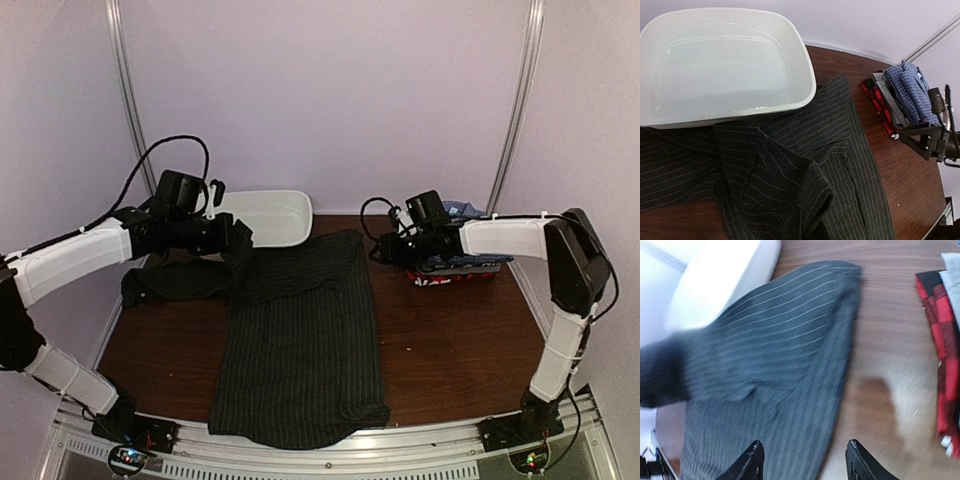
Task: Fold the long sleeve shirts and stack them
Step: Move the right arm to the center of the board with the 1/3-folded shirt, then place the sleeve of the 1/3-folded shirt.
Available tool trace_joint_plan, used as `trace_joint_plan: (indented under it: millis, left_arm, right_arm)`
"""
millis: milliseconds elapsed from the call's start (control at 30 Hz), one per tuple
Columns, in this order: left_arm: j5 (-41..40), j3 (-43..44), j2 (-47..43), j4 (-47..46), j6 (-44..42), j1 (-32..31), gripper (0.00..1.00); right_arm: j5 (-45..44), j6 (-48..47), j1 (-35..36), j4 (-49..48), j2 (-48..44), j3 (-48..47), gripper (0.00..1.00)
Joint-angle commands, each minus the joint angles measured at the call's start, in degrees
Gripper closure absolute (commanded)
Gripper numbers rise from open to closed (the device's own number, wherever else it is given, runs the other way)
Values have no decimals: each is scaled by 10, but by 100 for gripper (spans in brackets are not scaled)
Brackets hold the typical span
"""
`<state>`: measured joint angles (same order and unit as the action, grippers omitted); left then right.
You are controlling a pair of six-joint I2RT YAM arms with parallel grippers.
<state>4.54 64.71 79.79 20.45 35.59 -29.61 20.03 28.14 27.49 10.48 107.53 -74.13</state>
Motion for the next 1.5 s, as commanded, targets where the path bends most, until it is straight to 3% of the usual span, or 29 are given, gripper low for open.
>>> trace_joint_plan:
  millis: [0, 333, 533, 767, 1000, 1233, 1467]
  left_arm:
    - [11, -10, 31, -51, 10, -36, 100]
    - [32, -19, 126, -115, 28, -116, 100]
    - [47, 57, 212, -114, 9, -160, 100]
    - [64, 172, 314, -101, -8, -209, 100]
    - [114, 256, 410, -97, -21, -226, 100]
    - [125, 275, 469, -92, -23, -227, 100]
    - [106, 285, 493, -63, -28, -227, 100]
  right_arm:
    - [-31, -23, 57, -7, -109, 125, 44]
    - [-101, 44, 218, 34, -325, 307, 45]
    - [-129, 120, 327, 45, -397, 376, 45]
    - [-153, 188, 429, 38, -395, 414, 47]
    - [-164, 211, 486, 33, -393, 422, 43]
    - [-196, 181, 529, 22, -362, 412, 36]
    - [-214, 148, 553, 15, -316, 399, 38]
